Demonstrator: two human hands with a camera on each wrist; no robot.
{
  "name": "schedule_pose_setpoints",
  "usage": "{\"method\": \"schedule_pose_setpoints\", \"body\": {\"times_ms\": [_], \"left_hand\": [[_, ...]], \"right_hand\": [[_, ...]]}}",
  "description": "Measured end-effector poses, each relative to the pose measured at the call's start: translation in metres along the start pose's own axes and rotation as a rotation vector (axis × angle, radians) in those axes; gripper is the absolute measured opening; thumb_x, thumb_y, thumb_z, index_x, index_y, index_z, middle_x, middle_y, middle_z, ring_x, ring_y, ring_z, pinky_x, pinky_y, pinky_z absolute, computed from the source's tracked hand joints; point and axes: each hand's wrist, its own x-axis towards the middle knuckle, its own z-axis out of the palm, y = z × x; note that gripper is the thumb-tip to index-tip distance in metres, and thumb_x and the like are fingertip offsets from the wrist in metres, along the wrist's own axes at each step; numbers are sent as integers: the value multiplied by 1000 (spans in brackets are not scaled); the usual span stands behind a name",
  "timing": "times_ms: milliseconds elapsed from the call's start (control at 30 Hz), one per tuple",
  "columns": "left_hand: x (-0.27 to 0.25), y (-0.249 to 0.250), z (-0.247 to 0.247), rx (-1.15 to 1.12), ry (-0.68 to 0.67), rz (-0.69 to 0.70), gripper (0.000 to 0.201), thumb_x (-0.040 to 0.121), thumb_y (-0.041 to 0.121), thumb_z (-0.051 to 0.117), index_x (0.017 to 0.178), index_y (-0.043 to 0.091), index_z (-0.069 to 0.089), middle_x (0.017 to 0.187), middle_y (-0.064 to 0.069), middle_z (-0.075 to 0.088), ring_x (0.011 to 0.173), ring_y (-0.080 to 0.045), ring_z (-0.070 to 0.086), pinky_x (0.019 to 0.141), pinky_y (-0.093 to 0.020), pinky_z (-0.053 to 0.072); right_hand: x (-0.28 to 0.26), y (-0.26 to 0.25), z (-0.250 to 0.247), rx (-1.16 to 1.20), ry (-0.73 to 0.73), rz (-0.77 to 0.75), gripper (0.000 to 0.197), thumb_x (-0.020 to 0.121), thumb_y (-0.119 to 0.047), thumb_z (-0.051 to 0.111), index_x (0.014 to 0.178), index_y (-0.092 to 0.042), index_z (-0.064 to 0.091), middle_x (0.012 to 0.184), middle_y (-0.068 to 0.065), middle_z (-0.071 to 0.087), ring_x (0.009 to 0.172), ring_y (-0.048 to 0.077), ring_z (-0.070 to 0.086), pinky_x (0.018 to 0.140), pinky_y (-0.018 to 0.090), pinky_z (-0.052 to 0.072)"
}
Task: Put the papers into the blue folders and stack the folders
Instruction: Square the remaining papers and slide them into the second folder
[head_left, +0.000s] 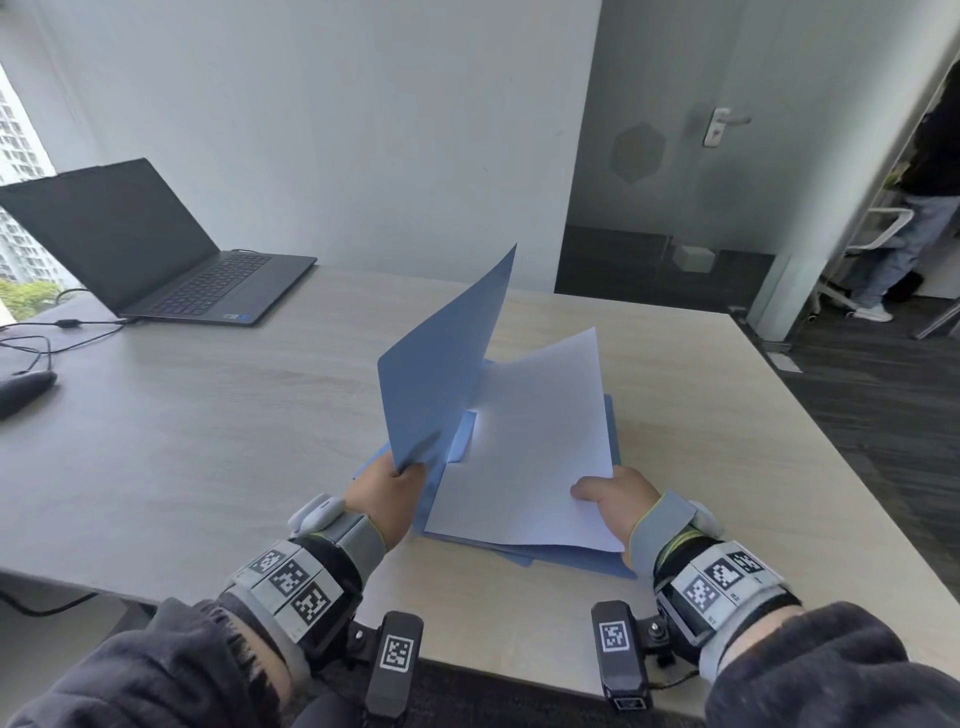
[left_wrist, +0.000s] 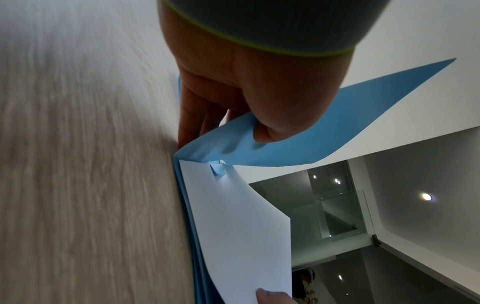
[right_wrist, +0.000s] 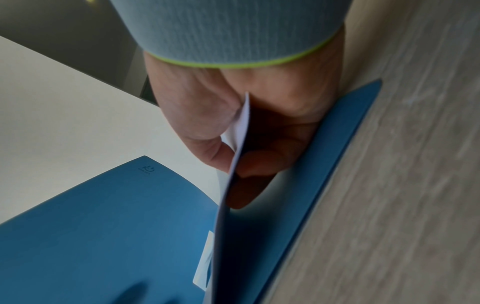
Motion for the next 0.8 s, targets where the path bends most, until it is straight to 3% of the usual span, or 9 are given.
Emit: {"method": "schedule_pose_setpoints", "body": {"times_ms": [100, 267, 367, 500, 533, 667, 733, 800], "left_hand": [[-2, 2, 1, 41, 8, 24, 17, 73, 32, 35, 67, 17, 40, 65, -4, 37, 65, -23, 31, 64, -34, 30], [-4, 4, 1, 38, 3, 24, 17, 77, 29, 36, 65, 17, 37, 64, -1, 35, 64, -23, 29, 61, -33, 26], [-3, 4, 2, 26, -10, 9, 19, 82, 27, 39, 68, 15, 38, 65, -3, 35, 64, -22, 29, 62, -33, 26], [-4, 5, 3, 14, -14, -34, 20, 77, 33, 38, 70, 14, 43, 66, -7, 37, 62, -22, 31, 63, -35, 27], [-5, 7, 3, 12, -14, -36, 21, 77, 33, 38, 69, 14, 44, 65, -6, 38, 62, -22, 31, 63, -35, 27], [-6, 7, 5, 33, -33, -11, 22, 94, 19, 41, 74, 17, 49, 69, -7, 43, 65, -24, 34, 64, -34, 30], [-9, 10, 5, 52, -44, 6, 19, 96, 20, 40, 82, 18, 54, 72, -7, 45, 67, -24, 37, 65, -32, 32], [-14, 14, 6, 85, -66, 33, 22, 97, 22, 40, 77, 24, 50, 68, -3, 41, 62, -21, 35, 60, -30, 30]], "right_hand": [[0, 0, 0, -3, 3, 6, 12, 83, -1, 63, 92, -5, 69, 87, 15, 67, 78, 31, 62, 75, 35, 48], [-2, -2, 1, -21, -18, 20, 8, 79, -4, 65, 84, -9, 69, 87, 15, 67, 80, 31, 62, 78, 37, 49], [-5, -6, 2, -47, -26, 30, 32, 67, -16, 68, 96, -3, 70, 93, 17, 69, 84, 34, 65, 84, 42, 51], [-4, -8, 2, -97, -39, 35, 8, 72, -20, 68, 80, -17, 67, 102, 19, 71, 95, 39, 67, 89, 44, 50], [-1, -6, 2, -120, -30, 42, 11, 72, -25, 68, 80, -18, 67, 103, 18, 71, 96, 37, 66, 89, 43, 49], [11, -3, -4, -244, -22, 102, 65, 55, -61, 61, 97, -12, 68, 110, 17, 70, 101, 37, 64, 95, 46, 46], [7, -11, -7, -223, -24, 185, 67, 62, -67, 59, 98, -11, 67, 105, 20, 70, 94, 39, 66, 83, 46, 55], [0, -17, -12, -166, -42, 285, 58, 75, -65, 55, 98, -13, 65, 88, 16, 69, 75, 35, 68, 59, 35, 56]]}}
